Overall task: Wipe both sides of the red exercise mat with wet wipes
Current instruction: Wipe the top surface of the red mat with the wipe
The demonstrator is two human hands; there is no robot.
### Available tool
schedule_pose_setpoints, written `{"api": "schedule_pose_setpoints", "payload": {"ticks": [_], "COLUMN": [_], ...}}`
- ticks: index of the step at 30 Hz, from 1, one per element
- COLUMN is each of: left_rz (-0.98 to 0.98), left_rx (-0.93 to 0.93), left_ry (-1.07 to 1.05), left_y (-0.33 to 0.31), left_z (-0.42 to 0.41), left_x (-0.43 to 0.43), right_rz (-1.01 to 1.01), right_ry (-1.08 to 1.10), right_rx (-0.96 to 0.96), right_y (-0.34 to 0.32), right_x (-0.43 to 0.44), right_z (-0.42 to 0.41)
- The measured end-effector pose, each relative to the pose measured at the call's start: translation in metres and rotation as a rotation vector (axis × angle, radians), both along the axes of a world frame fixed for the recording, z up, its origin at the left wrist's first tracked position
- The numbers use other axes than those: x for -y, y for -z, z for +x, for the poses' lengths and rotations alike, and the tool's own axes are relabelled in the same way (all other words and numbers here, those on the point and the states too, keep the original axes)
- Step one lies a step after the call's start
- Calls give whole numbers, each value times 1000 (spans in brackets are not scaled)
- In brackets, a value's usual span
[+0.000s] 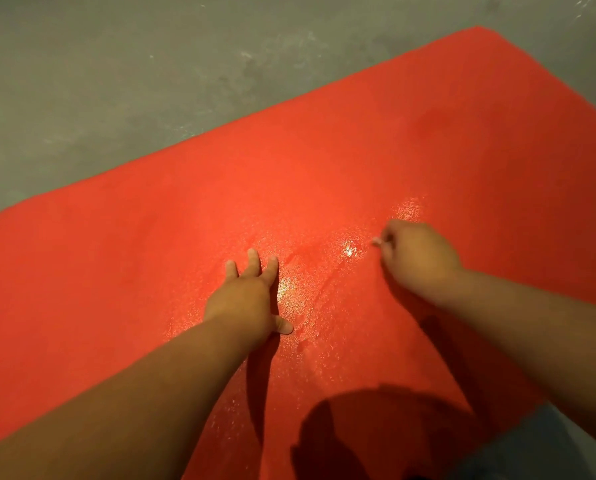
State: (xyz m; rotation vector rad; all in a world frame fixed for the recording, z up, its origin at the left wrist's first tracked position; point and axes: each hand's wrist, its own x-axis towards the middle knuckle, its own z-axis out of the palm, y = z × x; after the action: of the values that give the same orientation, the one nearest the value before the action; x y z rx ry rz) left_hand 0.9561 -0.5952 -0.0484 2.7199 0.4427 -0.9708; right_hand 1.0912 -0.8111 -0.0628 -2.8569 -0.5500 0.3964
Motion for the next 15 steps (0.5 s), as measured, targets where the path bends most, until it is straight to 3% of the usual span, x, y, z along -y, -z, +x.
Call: {"api": "schedule_pose_setpoints", "payload": {"ticks": [3, 6, 9, 11, 15], "left_rz": [2, 0, -19, -37, -62], "left_rx": [1, 11, 32, 70, 153], "left_ry": [12, 34, 66, 102, 120], "left_y": [-1, -1, -1, -3, -6], "left_z": [1, 1, -4, -13, -49], "left_x": [-1, -2, -9, -17, -18], "right_rz": [-56, 37, 123, 108, 27], "right_ry": [67, -196, -573, -732, -197], "right_rx": [57, -23, -304, -373, -126], "right_y": [3, 8, -5, -10, -1], "right_x": [-3, -29, -37, -25, 21], "right_z": [7, -62, -143, -152, -76]}}
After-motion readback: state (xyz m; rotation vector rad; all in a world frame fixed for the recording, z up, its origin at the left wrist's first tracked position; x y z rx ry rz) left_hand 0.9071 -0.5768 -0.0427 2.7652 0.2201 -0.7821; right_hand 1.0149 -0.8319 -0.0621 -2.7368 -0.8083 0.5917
